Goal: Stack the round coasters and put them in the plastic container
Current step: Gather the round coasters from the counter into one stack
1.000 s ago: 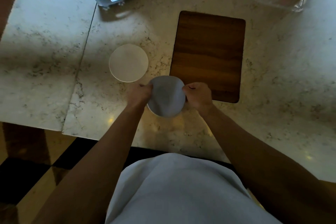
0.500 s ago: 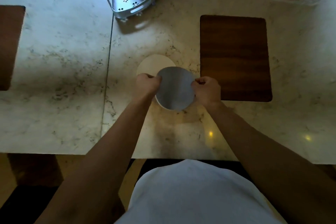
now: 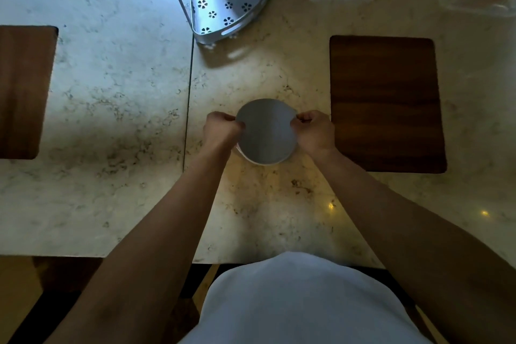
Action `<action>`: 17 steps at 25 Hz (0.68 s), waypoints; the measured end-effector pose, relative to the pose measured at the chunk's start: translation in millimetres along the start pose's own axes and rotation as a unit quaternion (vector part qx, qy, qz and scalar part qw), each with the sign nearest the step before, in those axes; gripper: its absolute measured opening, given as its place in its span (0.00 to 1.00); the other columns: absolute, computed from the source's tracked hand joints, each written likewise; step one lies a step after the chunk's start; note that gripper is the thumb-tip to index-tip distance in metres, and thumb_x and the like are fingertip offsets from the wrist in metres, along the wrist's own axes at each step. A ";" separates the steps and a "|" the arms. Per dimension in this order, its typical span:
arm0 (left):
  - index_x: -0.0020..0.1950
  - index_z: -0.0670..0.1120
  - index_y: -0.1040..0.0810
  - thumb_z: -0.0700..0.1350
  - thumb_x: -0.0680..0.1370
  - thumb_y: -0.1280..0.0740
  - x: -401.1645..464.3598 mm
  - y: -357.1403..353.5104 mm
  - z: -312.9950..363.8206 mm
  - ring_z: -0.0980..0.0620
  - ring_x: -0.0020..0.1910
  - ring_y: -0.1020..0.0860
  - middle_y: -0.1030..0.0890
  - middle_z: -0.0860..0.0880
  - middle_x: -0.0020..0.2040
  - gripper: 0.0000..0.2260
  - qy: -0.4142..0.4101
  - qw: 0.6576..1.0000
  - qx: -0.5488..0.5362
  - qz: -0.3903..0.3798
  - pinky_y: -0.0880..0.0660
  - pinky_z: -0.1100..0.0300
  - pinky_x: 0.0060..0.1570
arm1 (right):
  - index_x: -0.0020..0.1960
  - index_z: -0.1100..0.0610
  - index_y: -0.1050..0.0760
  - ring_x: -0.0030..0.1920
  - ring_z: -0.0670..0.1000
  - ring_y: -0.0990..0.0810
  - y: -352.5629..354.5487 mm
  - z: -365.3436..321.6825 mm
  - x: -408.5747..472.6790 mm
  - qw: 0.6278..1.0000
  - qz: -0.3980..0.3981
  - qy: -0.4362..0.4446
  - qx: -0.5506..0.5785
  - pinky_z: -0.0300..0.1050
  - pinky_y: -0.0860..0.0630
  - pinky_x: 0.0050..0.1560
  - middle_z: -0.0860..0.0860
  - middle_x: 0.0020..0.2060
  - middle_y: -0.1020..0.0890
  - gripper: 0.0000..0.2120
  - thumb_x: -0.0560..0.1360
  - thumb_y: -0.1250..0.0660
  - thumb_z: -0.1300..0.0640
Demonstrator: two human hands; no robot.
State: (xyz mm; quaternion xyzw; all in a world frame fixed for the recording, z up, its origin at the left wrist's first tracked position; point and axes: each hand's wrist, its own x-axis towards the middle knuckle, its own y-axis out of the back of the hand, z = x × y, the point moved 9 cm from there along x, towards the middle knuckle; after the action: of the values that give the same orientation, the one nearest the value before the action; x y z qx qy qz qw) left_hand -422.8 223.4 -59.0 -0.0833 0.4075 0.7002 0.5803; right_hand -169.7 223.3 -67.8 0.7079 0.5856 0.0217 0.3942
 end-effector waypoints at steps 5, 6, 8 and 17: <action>0.32 0.49 0.22 0.38 0.68 0.30 14.6 1.5 -5.0 0.43 0.40 0.18 0.18 0.43 0.38 0.07 0.015 1.000 -0.003 -0.001 0.17 0.43 0.43 | 0.50 0.52 0.20 0.37 0.40 0.23 -12.7 3.3 4.7 1.000 -0.006 -0.024 -0.005 0.33 0.31 0.33 0.43 0.40 0.20 0.09 0.72 0.32 0.50; 0.32 0.50 0.22 0.38 0.68 0.30 16.7 1.4 -6.5 0.44 0.40 0.18 0.18 0.44 0.38 0.08 0.014 1.000 -0.002 0.000 0.17 0.44 0.43 | 0.49 0.51 0.20 0.36 0.37 0.24 -12.6 4.2 4.0 1.000 -0.001 -0.029 -0.007 0.31 0.32 0.31 0.41 0.39 0.21 0.08 0.72 0.33 0.50; 0.32 0.51 0.22 0.39 0.69 0.29 20.7 1.8 -10.1 0.46 0.38 0.19 0.17 0.44 0.39 0.09 0.016 1.000 0.012 0.008 0.17 0.48 0.40 | 0.48 0.49 0.22 0.34 0.35 0.26 -12.9 5.9 4.0 0.999 0.005 -0.035 -0.013 0.27 0.35 0.27 0.38 0.35 0.23 0.06 0.72 0.33 0.49; 0.34 0.45 0.18 0.40 0.67 0.31 22.3 -4.2 2.7 0.47 0.32 0.18 0.17 0.45 0.33 0.03 -0.056 0.984 0.165 0.019 0.17 0.51 0.35 | 0.46 0.50 0.24 0.33 0.37 0.27 -11.2 6.3 4.1 0.998 0.014 -0.036 -0.052 0.32 0.35 0.27 0.40 0.35 0.24 0.04 0.75 0.34 0.50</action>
State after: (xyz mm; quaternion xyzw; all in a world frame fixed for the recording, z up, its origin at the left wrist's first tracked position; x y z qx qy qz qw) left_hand -425.1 241.8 -72.3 0.0610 0.4858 0.6376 0.5948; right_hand -174.5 223.5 -80.4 0.6948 0.5593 0.0318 0.4510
